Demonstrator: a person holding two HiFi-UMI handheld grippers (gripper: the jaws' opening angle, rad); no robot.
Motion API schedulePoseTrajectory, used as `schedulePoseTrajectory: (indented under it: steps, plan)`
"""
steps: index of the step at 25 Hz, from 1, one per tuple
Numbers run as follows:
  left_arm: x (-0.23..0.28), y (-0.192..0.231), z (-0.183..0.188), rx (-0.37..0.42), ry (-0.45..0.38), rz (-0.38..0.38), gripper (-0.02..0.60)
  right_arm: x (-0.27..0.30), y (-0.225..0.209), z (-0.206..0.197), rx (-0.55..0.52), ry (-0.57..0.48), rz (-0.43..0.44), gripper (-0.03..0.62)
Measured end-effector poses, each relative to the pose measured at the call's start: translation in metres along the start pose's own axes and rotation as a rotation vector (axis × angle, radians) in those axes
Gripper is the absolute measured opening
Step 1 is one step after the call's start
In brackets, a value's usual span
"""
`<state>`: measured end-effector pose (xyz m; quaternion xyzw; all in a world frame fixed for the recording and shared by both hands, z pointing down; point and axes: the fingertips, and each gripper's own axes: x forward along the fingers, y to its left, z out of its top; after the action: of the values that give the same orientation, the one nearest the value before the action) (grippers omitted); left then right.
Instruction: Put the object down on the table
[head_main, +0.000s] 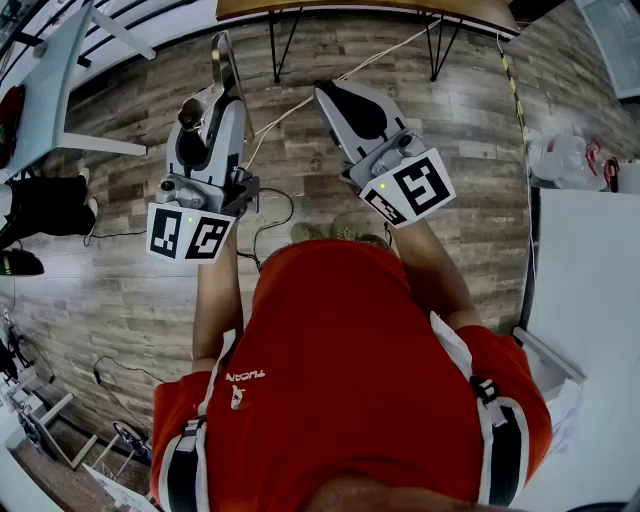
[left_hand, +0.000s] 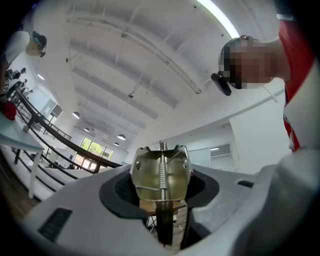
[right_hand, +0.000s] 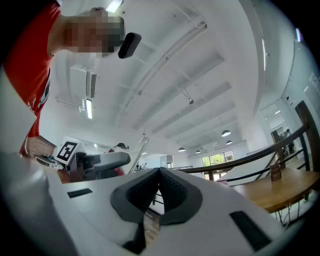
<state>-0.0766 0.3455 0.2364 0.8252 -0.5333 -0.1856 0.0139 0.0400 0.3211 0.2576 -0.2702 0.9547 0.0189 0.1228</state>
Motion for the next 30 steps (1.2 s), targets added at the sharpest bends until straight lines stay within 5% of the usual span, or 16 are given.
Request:
schedulePoseTrajectory:
  steps: [18, 30]
  plan:
    - [0.031, -0.026, -0.043, 0.008, 0.036, 0.055, 0.196, -0.035, -0.049, -0.011, 0.036, -0.006, 0.051, 0.025]
    - [0.092, 0.054, -0.051, -0.01, 0.013, 0.043, 0.196, 0.046, -0.1, -0.035, -0.015, 0.013, 0.055, 0.025]
